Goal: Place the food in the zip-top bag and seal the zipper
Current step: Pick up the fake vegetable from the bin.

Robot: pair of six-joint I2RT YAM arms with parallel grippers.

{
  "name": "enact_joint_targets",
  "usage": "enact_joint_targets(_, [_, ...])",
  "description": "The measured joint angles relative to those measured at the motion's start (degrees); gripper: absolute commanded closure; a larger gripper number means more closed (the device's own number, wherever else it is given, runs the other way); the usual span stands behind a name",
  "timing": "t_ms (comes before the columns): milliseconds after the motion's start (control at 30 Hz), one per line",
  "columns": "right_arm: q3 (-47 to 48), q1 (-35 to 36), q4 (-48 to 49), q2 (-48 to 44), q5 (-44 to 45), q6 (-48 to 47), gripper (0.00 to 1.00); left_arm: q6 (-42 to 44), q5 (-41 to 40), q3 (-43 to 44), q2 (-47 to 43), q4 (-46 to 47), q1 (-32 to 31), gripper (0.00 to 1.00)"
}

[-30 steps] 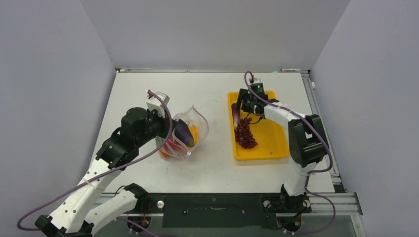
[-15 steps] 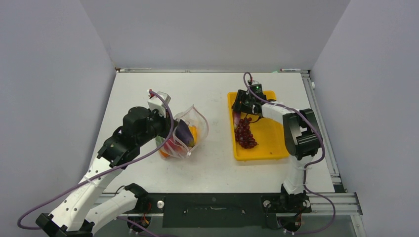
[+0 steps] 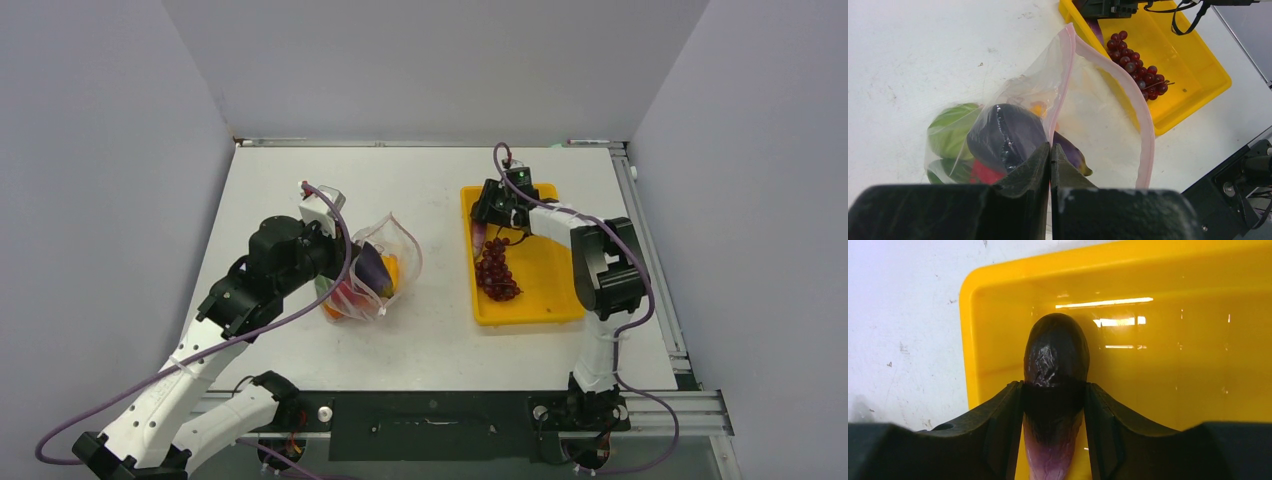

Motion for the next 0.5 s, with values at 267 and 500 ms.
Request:
enact_joint_targets(267, [1.4,0.0,0.3,1.1,0.4,0.0,0.84,0.0,0.0,0.0,0.0,0.0,0.0,1.00])
enact_joint_targets(500, [-2.4,0.0,0.4,-5.2,2.7,0.0,0.87,0.0,0.0,0.0,0.0,-0.1,0.0,1.00])
